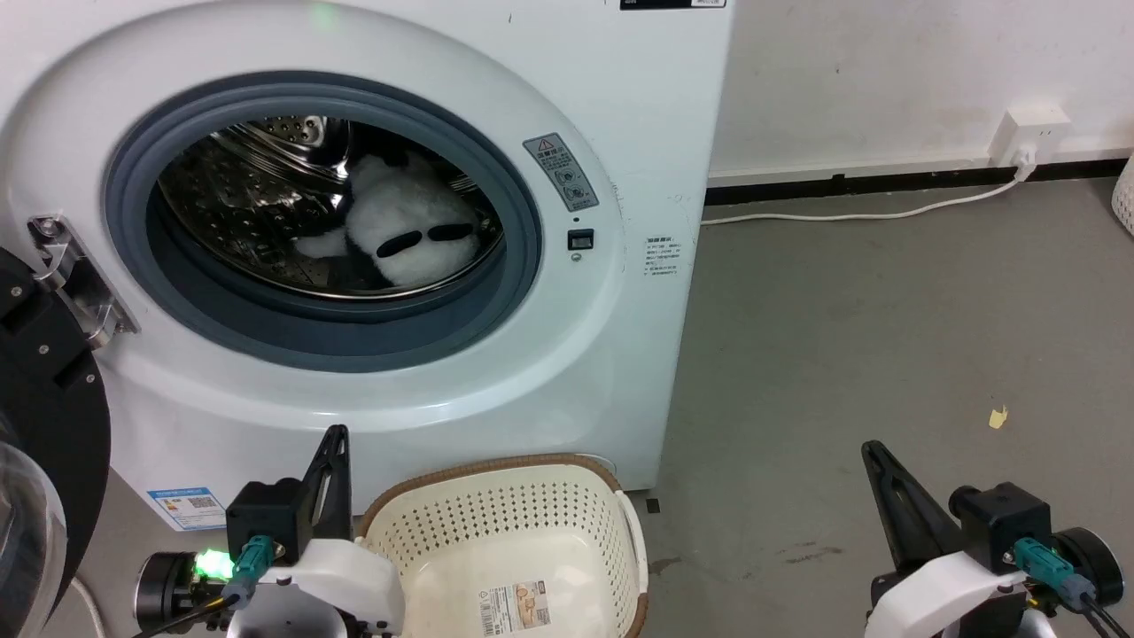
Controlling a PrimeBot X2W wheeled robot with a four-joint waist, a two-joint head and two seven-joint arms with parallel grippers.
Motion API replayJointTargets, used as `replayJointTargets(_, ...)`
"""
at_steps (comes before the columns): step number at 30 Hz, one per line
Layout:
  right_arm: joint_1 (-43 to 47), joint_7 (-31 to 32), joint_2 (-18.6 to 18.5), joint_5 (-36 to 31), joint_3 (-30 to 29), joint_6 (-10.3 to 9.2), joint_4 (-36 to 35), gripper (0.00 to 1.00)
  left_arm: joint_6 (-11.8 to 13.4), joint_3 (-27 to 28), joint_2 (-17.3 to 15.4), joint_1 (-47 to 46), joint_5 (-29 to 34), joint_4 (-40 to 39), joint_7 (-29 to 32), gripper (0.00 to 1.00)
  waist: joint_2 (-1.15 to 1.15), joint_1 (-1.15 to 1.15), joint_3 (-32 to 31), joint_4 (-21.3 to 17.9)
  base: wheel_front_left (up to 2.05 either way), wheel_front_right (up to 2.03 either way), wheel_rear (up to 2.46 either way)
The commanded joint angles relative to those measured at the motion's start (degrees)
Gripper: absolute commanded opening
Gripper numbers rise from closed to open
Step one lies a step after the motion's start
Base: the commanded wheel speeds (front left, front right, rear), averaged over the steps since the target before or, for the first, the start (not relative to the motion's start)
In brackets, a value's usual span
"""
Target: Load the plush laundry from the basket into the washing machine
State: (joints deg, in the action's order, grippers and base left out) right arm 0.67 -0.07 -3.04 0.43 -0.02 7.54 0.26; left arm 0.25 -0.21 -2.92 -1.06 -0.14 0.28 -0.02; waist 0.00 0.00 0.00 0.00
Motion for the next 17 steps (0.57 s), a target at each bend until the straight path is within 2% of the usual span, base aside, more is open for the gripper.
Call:
replayJointTargets(1,-0.67,0.07,0.16,-0.43,0.02,-0.05,-0.26,0.0,-0.25,0.21,0.04,1.06,0.14,-0.28,0.02,0.0,0.0,0.0,0.0,0.0,0.0,0.0,0.0)
replayJointTargets(17,-0.67,0.07,0.16,-0.43,0.02,-0.05,-0.26,0.0,-0.25,0.21,0.04,1.06,0.14,-0.28,0.02,0.0,0.0,0.0,0.0,0.0,0.0,0.0,0.0)
